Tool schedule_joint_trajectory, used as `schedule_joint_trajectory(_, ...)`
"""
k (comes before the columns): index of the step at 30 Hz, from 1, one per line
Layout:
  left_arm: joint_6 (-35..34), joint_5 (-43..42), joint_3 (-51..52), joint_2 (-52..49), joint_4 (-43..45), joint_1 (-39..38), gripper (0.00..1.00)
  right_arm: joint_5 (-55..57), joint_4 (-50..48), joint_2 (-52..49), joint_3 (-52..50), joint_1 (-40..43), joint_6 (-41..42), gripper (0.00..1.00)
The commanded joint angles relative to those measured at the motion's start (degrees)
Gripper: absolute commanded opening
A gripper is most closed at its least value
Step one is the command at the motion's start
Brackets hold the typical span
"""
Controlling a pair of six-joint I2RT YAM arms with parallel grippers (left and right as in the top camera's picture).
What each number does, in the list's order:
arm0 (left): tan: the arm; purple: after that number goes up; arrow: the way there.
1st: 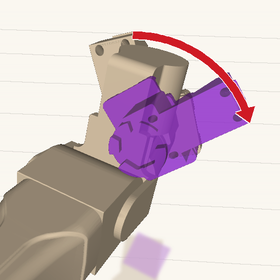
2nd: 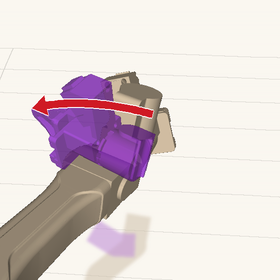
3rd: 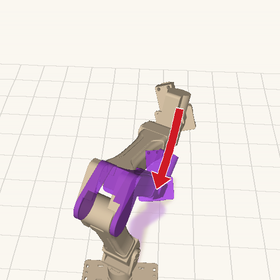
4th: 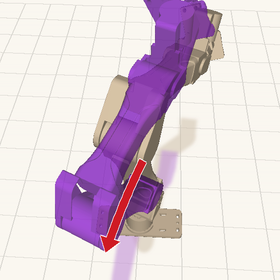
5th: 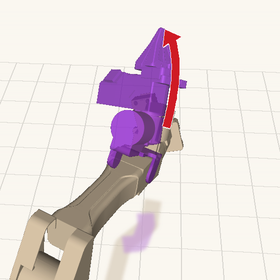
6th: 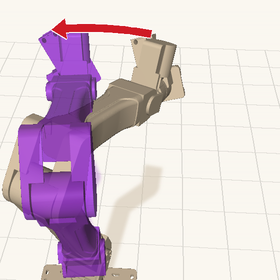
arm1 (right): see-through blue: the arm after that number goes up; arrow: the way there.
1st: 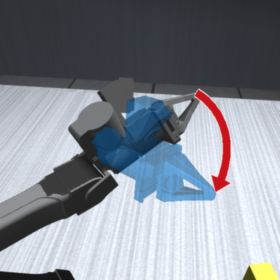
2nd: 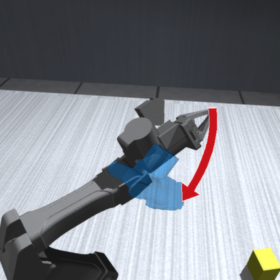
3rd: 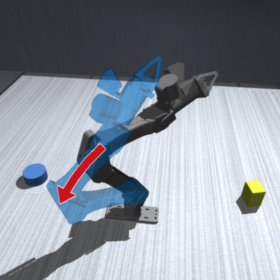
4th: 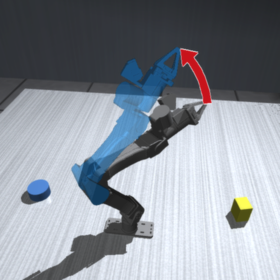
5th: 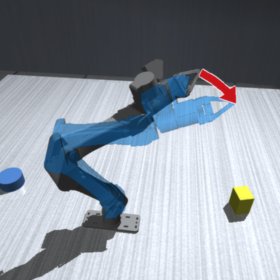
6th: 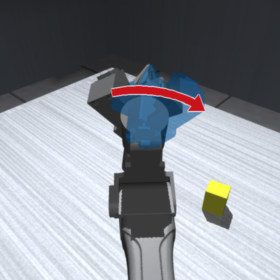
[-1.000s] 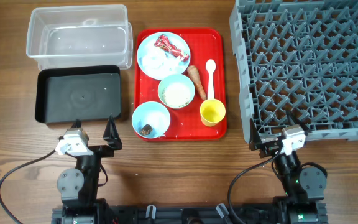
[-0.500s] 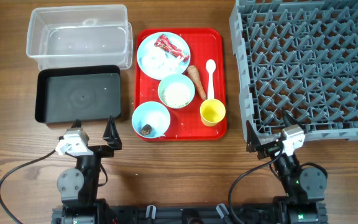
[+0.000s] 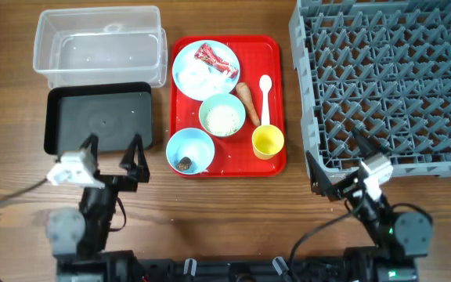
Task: Sort waste into correct bins and load items into the dishwasher rack
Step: 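Move the left gripper toward the light-blue plate on the red tray, then grasp the red candy wrapper and tissue from the plate with left gripper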
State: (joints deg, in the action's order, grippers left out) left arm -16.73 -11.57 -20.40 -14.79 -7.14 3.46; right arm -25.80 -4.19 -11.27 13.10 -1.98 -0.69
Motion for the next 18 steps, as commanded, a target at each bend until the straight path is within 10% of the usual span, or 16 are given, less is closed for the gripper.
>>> schedule_joint_trajectory(1,0.7,-4.0,-10.9,-13.5,-3.8,-0.3,1.00,-2.8,6.0,-10.4,10.9,-0.3,-3.9,1.00)
schedule_joint_trajectory(12,6.9,1.1,-62.6,-67.9,-33.9,-17.3,1.00,-2.6,43.4,-47.5,56.2,-0.3,-9.8,1.00)
schedule_joint_trajectory(18,4.3,7.6,-80.8,-92.4,-47.2,-25.7,1.00,-2.8,48.9,-55.0,60.8,-0.3,-5.0,1.00)
